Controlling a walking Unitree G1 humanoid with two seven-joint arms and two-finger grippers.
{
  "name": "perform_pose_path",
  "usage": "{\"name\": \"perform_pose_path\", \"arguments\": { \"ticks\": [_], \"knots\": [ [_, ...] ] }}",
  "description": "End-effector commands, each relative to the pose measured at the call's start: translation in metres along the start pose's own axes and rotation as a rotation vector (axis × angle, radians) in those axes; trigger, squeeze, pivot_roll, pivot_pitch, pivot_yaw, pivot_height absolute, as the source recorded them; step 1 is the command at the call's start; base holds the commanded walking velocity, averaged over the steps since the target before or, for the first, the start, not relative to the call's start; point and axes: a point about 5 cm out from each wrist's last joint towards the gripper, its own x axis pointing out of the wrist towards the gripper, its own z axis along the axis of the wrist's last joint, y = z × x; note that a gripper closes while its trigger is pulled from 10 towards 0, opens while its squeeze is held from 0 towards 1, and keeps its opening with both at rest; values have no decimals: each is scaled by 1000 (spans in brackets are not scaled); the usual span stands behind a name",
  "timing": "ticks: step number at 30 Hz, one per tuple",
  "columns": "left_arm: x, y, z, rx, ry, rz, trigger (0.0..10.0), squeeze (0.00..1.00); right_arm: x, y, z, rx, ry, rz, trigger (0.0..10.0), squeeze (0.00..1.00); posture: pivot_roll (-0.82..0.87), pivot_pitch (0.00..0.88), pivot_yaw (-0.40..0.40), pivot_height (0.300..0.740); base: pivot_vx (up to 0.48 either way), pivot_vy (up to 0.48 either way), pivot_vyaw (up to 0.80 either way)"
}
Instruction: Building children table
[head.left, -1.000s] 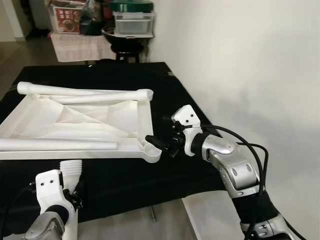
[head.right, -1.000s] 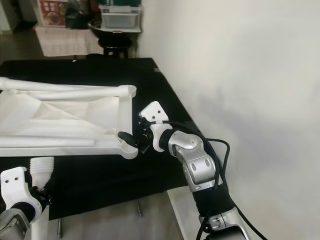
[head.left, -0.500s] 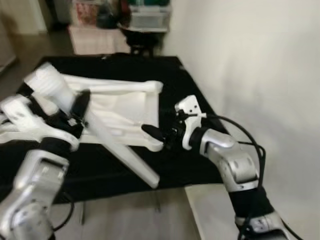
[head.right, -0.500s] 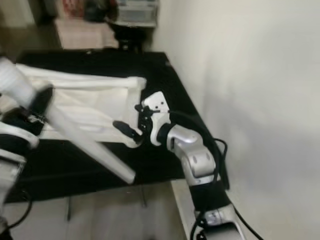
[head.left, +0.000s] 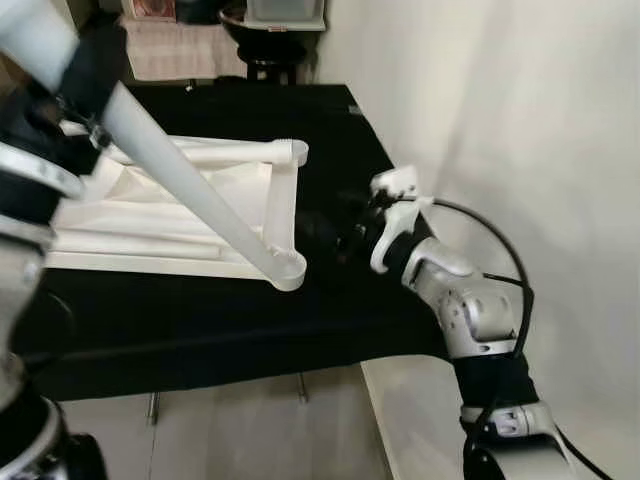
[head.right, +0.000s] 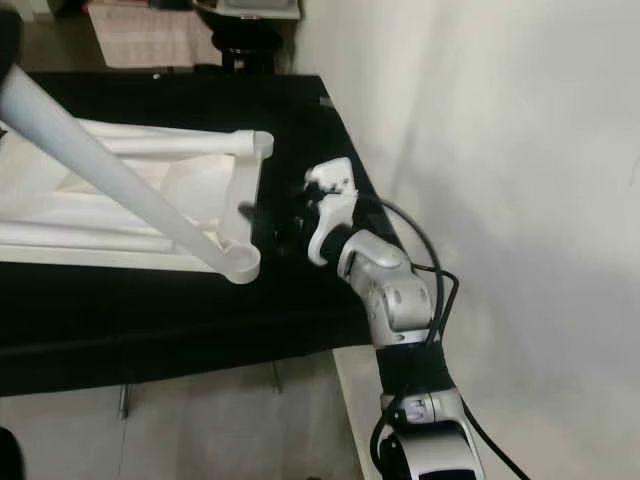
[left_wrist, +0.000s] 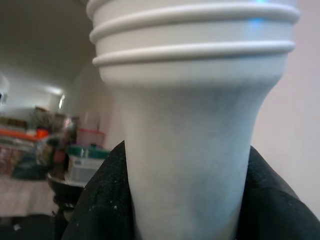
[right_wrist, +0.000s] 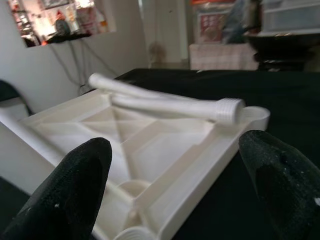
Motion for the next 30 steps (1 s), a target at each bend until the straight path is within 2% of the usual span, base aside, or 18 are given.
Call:
{"name": "perform_pose_path", "arguments": {
  "ticks": [1,2,3,4,5,6,8,10,11,12,13,15,17,20,22,24,25,30],
  "knots": [
    [2,2,5,71,-6,-5,0,0,-1,-3,-5,-10,20,-7,10000,698,-116,57,-95,740,0,0,0],
    [2,2,5,71,-6,-5,0,0,-1,-3,-5,-10,20,-7,10000,698,-116,57,-95,740,0,0,0],
    [3,3,8,132,0,-17,0,0,-2,-4,-5,-23,22,5,10000,557,-116,55,-94,740,0,0,0],
    [3,3,8,132,0,-17,0,0,-2,-4,-5,-23,22,5,10000,557,-116,55,-94,740,0,0,0],
    [6,4,9,215,19,-28,4196,0,-3,-6,-3,-44,16,36,10000,318,-112,52,-95,740,0,0,0],
    [8,5,7,285,42,-36,10000,0,-8,-4,1,-69,4,115,10000,161,-110,46,-95,740,0,0,0],
    [8,5,7,285,42,-36,10000,0,-8,-4,1,-69,4,115,10000,161,-110,46,-95,740,0,0,0],
    [13,5,1,304,53,-67,10000,0,-23,11,12,-120,-30,377,10000,0,-115,37,-90,740,0,0,0],
    [13,5,1,304,53,-67,10000,0,-23,11,12,-120,-30,377,10000,0,-115,37,-90,740,0,0,0],
    [16,4,-2,288,52,-75,10000,0,-31,21,16,-131,-43,503,10000,0,-117,35,-89,740,0,0,0],
    [16,4,-2,288,52,-75,10000,0,-31,21,16,-131,-43,503,10000,0,-117,35,-89,740,0,0,0],
    [22,2,-6,222,32,-87,10000,0,-36,35,21,-138,-74,613,10000,0,-120,33,-84,740,0,0,0],
    [22,2,-6,222,32,-87,10000,0,-36,35,21,-138,-74,613,10000,0,-120,33,-84,740,0,0,0],
    [28,3,-8,118,-11,-65,10000,0,-19,51,24,-137,-127,583,10000,0,-119,32,-80,740,0,0,0],
    [28,3,-8,118,-11,-65,10000,0,-19,51,24,-137,-127,583,10000,0,-119,32,-80,740,0,0,0],
    [30,4,-8,66,-29,-50,10000,0,-12,58,25,-135,-144,570,10000,0,-115,31,-79,740,0,0,0],
    [31,5,-10,-5,-48,-28,10000,0,-3,70,26,-138,-161,565,10000,0,-114,30,-78,740,0,0,0],
    [32,7,-13,-109,-82,3,10000,0,13,83,27,-155,-179,519,10000,0,-110,31,-82,740,0,0,0]
  ]
}}
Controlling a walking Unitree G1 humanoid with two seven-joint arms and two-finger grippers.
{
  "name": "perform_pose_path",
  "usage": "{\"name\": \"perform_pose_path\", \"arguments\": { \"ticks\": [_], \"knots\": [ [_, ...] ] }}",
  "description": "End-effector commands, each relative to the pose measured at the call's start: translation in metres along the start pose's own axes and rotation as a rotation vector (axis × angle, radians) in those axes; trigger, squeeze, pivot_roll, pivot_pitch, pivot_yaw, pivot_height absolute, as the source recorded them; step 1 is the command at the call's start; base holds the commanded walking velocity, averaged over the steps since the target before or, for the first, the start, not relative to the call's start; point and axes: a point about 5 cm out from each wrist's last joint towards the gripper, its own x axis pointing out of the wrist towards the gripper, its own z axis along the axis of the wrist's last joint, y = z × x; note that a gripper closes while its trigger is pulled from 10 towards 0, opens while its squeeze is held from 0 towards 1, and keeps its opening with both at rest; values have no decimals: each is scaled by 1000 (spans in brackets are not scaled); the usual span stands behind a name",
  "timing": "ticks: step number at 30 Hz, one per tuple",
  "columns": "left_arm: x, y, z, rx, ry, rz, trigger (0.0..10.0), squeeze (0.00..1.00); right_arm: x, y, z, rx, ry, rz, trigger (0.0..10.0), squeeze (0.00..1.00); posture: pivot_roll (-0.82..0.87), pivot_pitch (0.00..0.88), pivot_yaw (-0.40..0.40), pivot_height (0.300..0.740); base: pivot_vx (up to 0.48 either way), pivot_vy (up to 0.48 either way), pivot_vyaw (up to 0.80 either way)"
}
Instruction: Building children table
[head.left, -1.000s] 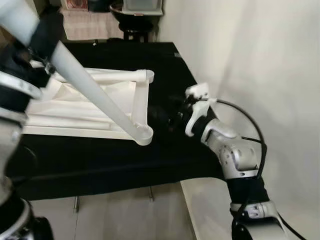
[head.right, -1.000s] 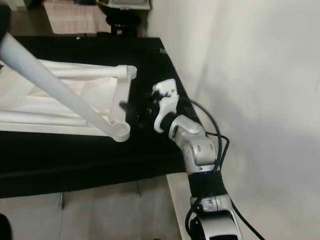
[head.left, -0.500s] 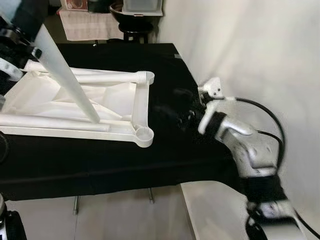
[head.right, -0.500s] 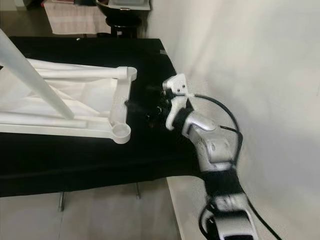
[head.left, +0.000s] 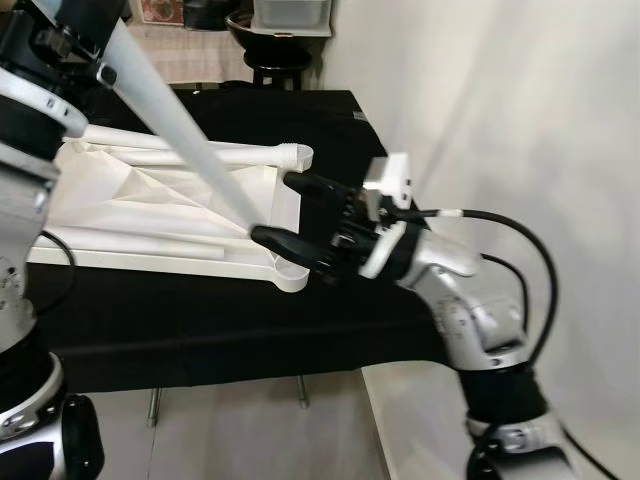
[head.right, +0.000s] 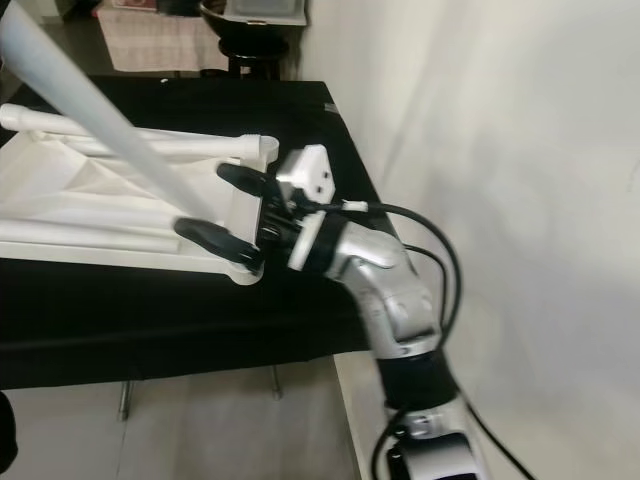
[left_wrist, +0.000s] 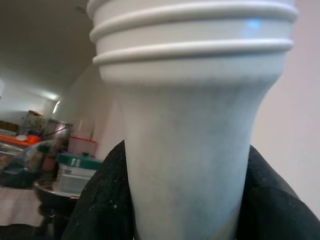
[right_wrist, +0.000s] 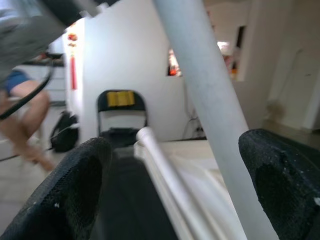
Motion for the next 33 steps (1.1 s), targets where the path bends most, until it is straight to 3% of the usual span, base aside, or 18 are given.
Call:
{"name": "perform_pose_path", "arguments": {
  "ticks": [1,4,7,11,14,17,24,33],
  "knots": [
    [0,2,6,-59,-54,17,10000,0,7,-7,-3,-25,17,-74,10000,0,-108,31,-84,740,0,0,0],
    [-1,4,5,-98,-73,31,10000,0,15,-12,-2,-23,19,-126,10000,0,-107,31,-85,740,0,0,0],
    [-2,7,3,-159,-97,59,10000,0,25,-5,0,-49,1,-121,10000,0,-111,34,-87,740,0,0,0],
    [-2,8,2,-175,-102,65,10000,0,27,-4,0,-60,-1,-122,10000,0,-111,34,-87,740,0,0,0],
    [-2,8,0,-193,-101,65,10000,0,31,-3,-1,-86,6,-142,10000,0,-110,34,-90,740,0,0,0],
    [-2,3,-8,-267,-98,71,10000,0,39,-8,-2,-163,28,-215,10000,0,-108,36,-93,740,0,0,0],
    [-5,1,-13,-310,-88,83,10000,0,39,-14,-8,-296,86,-253,10000,0,-107,38,-98,740,0,0,0],
    [-10,5,-18,-389,-104,114,10000,0,37,-17,-11,-304,95,-281,10000,0,-109,40,-98,740,0,0,0]
  ]
}}
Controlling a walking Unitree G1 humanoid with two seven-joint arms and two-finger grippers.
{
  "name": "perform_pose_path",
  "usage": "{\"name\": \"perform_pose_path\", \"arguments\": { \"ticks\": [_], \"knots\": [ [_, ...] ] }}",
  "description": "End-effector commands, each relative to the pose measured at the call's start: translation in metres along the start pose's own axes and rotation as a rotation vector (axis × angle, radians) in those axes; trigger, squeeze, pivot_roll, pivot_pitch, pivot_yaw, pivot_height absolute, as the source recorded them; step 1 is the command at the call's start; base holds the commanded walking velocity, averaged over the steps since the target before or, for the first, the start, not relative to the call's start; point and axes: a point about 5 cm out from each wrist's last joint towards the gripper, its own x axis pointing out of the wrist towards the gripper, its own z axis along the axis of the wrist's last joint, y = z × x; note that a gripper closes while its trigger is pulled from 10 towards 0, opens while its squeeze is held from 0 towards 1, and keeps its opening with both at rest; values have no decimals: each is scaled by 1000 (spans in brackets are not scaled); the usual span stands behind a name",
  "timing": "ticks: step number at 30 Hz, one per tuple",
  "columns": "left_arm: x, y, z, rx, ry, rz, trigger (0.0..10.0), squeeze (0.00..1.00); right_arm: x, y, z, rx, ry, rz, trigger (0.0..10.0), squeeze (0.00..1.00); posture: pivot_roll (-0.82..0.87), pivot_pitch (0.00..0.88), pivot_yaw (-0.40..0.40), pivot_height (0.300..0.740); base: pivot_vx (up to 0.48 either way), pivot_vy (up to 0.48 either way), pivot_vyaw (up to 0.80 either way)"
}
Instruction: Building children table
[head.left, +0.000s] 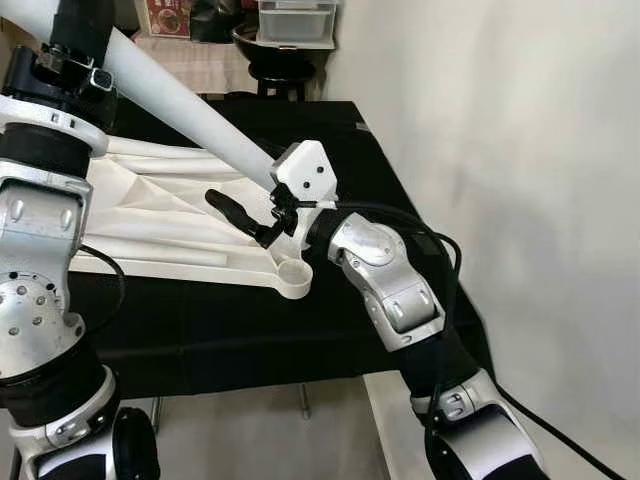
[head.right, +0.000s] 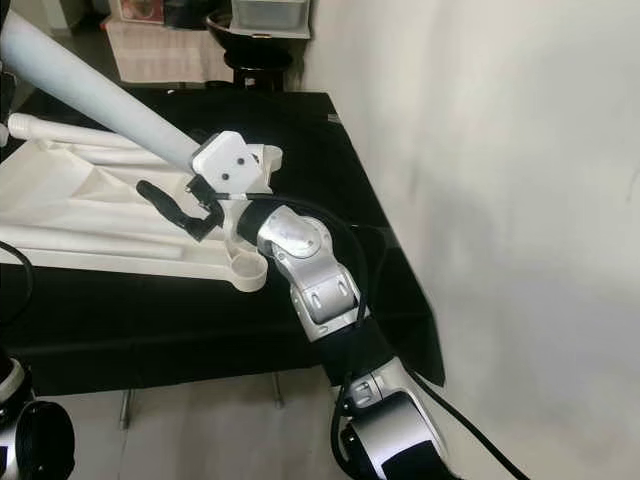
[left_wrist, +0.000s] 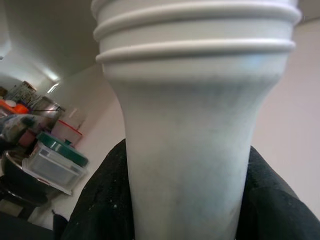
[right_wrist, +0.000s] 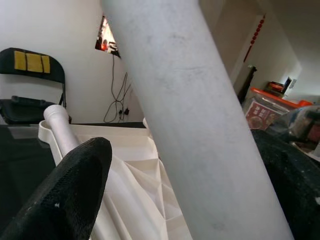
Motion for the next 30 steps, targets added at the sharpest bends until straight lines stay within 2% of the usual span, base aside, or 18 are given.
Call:
{"name": "perform_pose_path", "arguments": {
  "ticks": [1,2,3,4,5,16,24,30],
  "knots": [
    [-1,-4,-1,-45,-7,-22,10000,0,0,-1,0,-5,2,-4,10000,0,-109,40,-98,740,0,0,0],
    [-2,-2,-2,-65,-8,-16,10000,0,0,-2,-1,-4,2,-9,10000,0,-109,40,-98,740,0,0,0],
    [-4,0,-4,-93,-8,-7,10000,0,1,-4,-1,-7,1,-19,5725,0,-109,40,-100,740,0,0,0],
    [-4,0,-4,-93,-8,-7,10000,0,1,-4,-1,-7,1,-19,5725,0,-109,40,-100,740,0,0,0],
    [-7,3,-7,-121,-4,3,10000,0,2,-7,-1,-8,-3,-39,0,0,-109,40,-100,740,0,0,0],
    [-11,4,-10,-154,2,7,10000,0,2,-11,-3,-48,-7,-45,0,0,-109,41,-101,740,0,0,0],
    [-11,6,-9,-166,-4,12,10000,0,-2,-25,-5,-126,11,-77,0,0,-112,40,-99,740,0,0,0],
    [-11,7,-9,-169,-7,13,10000,0,-3,-31,-6,-152,24,-93,0,0,-112,39,-100,740,0,0,0]
  ]
}}
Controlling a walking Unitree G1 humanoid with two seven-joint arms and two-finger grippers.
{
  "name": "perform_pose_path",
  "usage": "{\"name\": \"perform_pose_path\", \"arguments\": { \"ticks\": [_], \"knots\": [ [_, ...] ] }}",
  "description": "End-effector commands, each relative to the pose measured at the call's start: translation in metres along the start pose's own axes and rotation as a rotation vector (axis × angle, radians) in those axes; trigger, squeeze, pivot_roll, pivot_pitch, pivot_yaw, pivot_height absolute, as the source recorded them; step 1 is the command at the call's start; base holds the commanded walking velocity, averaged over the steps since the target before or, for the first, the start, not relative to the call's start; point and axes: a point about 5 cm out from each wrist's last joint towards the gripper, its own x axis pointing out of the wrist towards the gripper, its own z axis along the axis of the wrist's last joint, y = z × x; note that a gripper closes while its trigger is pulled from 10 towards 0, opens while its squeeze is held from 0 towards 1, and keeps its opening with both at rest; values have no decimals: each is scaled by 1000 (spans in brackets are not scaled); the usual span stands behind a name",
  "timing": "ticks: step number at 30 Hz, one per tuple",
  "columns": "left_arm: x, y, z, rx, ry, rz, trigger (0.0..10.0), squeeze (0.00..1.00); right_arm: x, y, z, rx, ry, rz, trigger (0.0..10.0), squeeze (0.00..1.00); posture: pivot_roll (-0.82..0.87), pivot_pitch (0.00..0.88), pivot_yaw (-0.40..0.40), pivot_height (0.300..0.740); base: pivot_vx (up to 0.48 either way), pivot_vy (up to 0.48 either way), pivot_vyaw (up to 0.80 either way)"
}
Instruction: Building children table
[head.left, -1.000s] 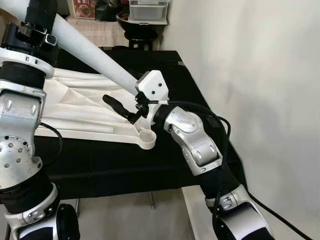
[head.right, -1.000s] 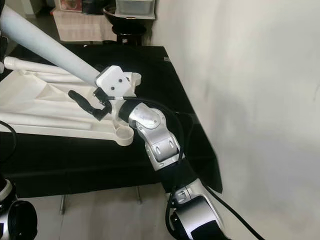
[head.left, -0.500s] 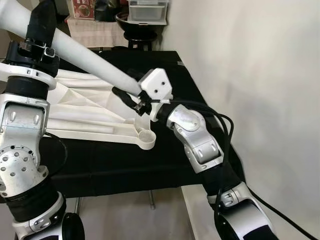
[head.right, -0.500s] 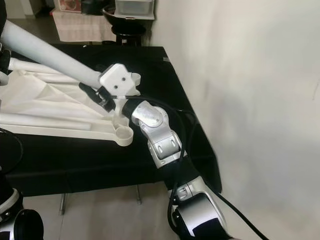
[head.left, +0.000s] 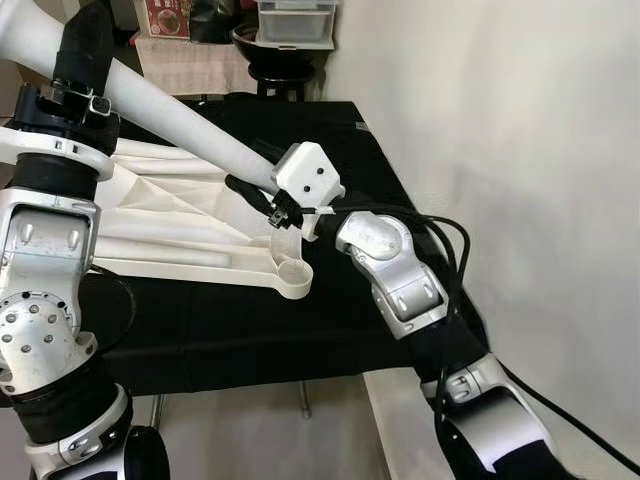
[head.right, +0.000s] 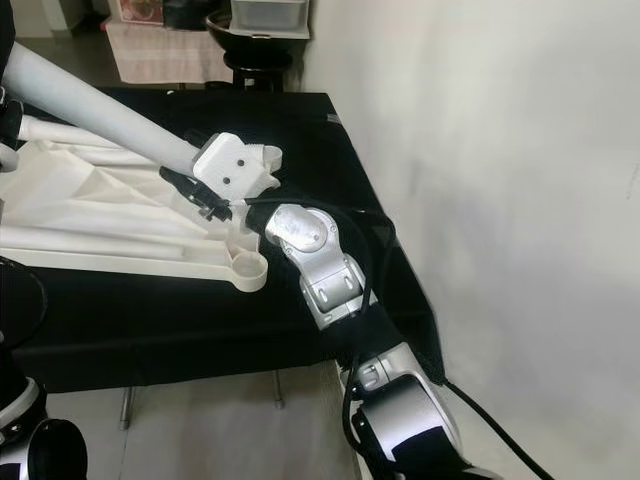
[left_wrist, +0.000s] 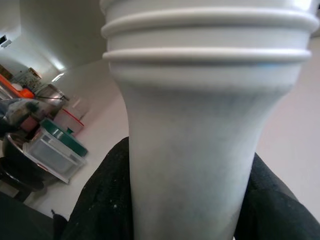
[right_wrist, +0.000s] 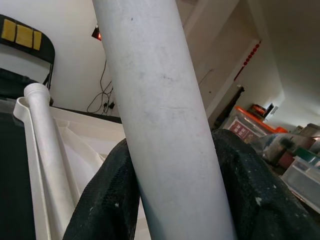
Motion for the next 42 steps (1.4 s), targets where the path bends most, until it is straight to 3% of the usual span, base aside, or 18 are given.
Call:
{"name": "perform_pose_path", "arguments": {
  "ticks": [1,8,9,10,20,21,22,23,24,26,27,28,30,31,34,39,41,42],
  "knots": [
    [-2,-5,-2,-88,-3,-43,10000,0,-4,-16,-9,36,42,-103,0,0,-112,37,-101,740,0,0,0],
    [-2,-4,-1,-41,7,-53,10000,0,-6,-20,-18,10,91,-110,0,0,-111,34,-103,740,0,0,0],
    [-2,-5,-2,-30,18,-67,10000,627,-7,-21,-20,1,103,-112,0,0,-110,34,-103,740,0,0,0],
    [-3,-7,-2,-13,26,-84,10000,1000,-7,-22,-23,-7,114,-113,0,0,-110,34,-103,740,0,0,0],
    [-12,-14,-9,149,153,-167,10000,1000,-11,-34,-31,-48,166,-140,0,0,-110,39,-106,740,0,0,0],
    [-16,-19,-9,201,203,-223,10000,553,-13,-37,-33,-71,186,-144,0,0,-108,40,-107,740,0,0,0],
    [-16,-19,-9,201,203,-223,10000,553,-13,-37,-33,-71,186,-144,0,0,-108,40,-107,740,0,0,0],
    [-19,-23,-9,233,236,-261,10000,239,-14,-39,-35,-88,198,-145,0,0,-108,40,-107,740,0,0,0],
    [-19,-23,-9,233,236,-261,10000,239,-14,-39,-35,-88,198,-145,0,0,-108,40,-107,740,0,0,0],
    [-24,-35,-12,487,354,-392,10000,0,-17,-41,-45,-231,286,-95,0,0,-102,40,-113,740,0,0,0],
    [-24,-40,-13,643,411,-455,10000,0,-20,-41,-53,-331,349,-42,0,0,-101,40,-114,740,0,0,0],
    [-24,-40,-13,643,411,-455,10000,0,-20,-41,-53,-331,349,-42,0,0,-101,40,-114,740,0,0,0],
    [-18,-48,-16,1019,534,-631,10000,0,-26,-40,-68,-500,471,84,0,0,-78,35,-126,740,0,0,0],
    [-18,-48,-16,1019,534,-631,10000,0,-26,-40,-68,-500,471,84,0,0,-78,35,-126,740,0,0,0],
    [-7,-37,-27,1587,733,-948,10000,0,-24,-36,-72,-587,520,192,0,0,-59,26,-126,740,0,0,0],
    [-1,-31,-40,1751,893,-1200,10000,0,-16,-25,-71,-612,503,242,0,0,-49,20,-105,740,0,0,0],
    [-1,-31,-40,1751,893,-1200,10000,0,-16,-25,-71,-612,503,242,0,0,-49,20,-105,740,0,0,0],
    [-3,-20,-43,1780,1041,-1240,10000,0,-15,-20,-72,-619,501,260,0,0,-47,17,-94,740,0,0,0]
  ]
}}
